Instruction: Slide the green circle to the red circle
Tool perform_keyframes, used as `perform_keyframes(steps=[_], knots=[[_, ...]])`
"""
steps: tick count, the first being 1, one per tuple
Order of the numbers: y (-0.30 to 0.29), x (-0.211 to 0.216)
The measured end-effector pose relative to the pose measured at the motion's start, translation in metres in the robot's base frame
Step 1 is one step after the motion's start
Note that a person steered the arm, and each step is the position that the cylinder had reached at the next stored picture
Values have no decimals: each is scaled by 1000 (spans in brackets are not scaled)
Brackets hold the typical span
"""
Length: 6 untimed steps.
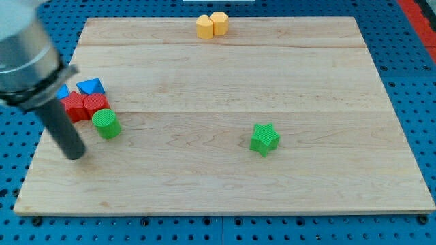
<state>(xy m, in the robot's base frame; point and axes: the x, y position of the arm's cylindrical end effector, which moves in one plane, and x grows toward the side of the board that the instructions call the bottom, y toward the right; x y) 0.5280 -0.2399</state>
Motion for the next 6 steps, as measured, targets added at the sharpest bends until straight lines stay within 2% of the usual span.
perform_keyframes(steps=[1,2,3,6], knots=[[0,-11],[74,-8],[112,-36],[67,-47]])
